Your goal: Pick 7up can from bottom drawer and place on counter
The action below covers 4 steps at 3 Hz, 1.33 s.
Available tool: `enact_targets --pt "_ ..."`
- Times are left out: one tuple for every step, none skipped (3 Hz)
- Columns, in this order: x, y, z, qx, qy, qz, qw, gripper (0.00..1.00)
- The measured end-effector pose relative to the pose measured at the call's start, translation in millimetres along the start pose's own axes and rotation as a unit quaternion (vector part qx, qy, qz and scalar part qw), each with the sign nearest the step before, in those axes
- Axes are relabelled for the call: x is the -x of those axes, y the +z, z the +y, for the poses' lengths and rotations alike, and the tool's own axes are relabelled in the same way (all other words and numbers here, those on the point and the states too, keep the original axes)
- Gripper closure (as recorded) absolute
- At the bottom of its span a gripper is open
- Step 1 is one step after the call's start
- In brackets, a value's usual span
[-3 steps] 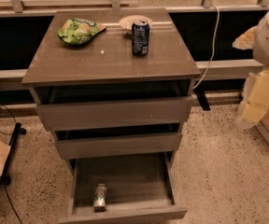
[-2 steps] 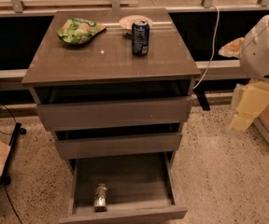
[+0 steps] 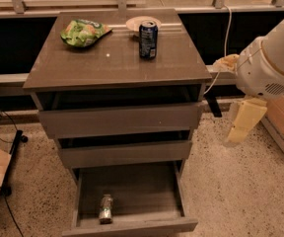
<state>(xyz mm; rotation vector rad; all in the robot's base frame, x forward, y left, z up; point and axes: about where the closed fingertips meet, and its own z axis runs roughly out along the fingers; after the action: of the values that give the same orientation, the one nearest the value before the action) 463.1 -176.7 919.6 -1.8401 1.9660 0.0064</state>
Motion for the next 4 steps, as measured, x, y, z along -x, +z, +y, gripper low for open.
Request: enact_targets --pt "0.9 13.6 4.4 0.019 0.000 0.006 0.9998 0.00" --pt "4.8 59.1 12.8 0.042 -0.012 -0.014 0.9990 0.00" --pt "4.7 119.0 14.1 0.042 -0.020 -0.049 0.9977 0.00" --pt "4.1 181.2 18.2 0.044 -0.010 -0.105 0.9935 0.00"
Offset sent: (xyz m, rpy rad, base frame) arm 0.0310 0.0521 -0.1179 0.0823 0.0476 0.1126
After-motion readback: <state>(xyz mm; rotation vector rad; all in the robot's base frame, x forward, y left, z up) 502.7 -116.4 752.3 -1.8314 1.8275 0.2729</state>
